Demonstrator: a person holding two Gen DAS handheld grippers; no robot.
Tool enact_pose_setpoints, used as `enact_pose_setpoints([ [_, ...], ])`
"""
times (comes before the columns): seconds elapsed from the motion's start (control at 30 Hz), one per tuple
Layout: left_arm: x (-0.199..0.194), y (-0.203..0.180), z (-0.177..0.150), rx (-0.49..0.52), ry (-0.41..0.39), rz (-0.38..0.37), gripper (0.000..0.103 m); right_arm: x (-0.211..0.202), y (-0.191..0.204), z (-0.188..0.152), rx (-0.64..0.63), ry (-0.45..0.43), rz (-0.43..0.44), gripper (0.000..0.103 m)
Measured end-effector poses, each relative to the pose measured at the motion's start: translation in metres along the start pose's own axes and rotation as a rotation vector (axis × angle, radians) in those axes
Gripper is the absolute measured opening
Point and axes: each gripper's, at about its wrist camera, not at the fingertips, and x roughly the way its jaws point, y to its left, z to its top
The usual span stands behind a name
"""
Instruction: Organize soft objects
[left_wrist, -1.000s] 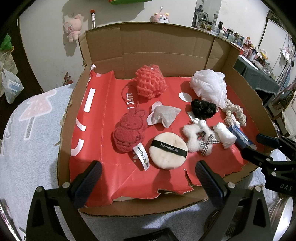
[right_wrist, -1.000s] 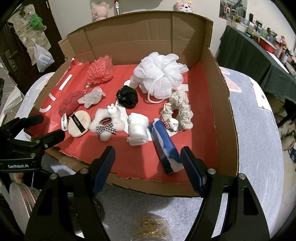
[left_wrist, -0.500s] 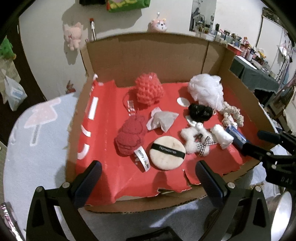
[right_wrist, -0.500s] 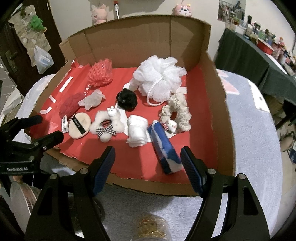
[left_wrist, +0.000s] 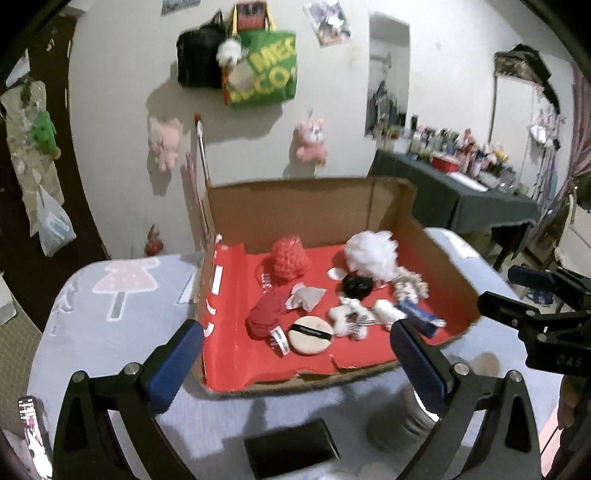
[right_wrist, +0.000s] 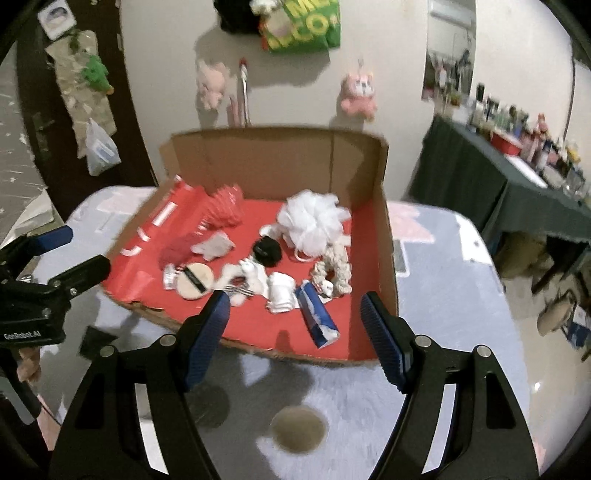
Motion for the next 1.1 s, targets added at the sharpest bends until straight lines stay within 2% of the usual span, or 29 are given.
enact_pose_setpoints([
  [0.13, -0.035, -0.01, -0.024, 0.003, -0.084, 0.007, 0.103, -0.038, 0.012, -0.019, -0.021, -0.086, 0.002, 0.083],
  [0.23, -0.051, -0.014, -0.043, -0.017, -0.104, -0.012, 0.103, -0.056, 0.018, -0.039, -0.021, -0.126, 0.007, 0.09],
  [0.43, -0.059, -0.018, -0.078, -0.058, -0.128, -0.008, 0.103, -0.071, 0.03, -0.084, -0.026, -0.172, -0.007, 0.09],
  [0.53, -0.054, -0.021, -0.096, -0.058, -0.105, -0.009, 0.103, -0.068, 0.033, -0.103, -0.022, -0.17, -0.019, 0.09],
  [0.8, -0.016, -0.029, -0.139, -0.061, 0.025, -0.015, 0.103, -0.035, 0.024, -0.145, 0.024, -0.087, -0.045, 0.09],
  [1.1, 0.017, -0.031, -0.164, -0.048, 0.136, 0.058, 0.103, 0.012, 0.011, -0.175, 0.071, 0.017, -0.062, 0.09],
])
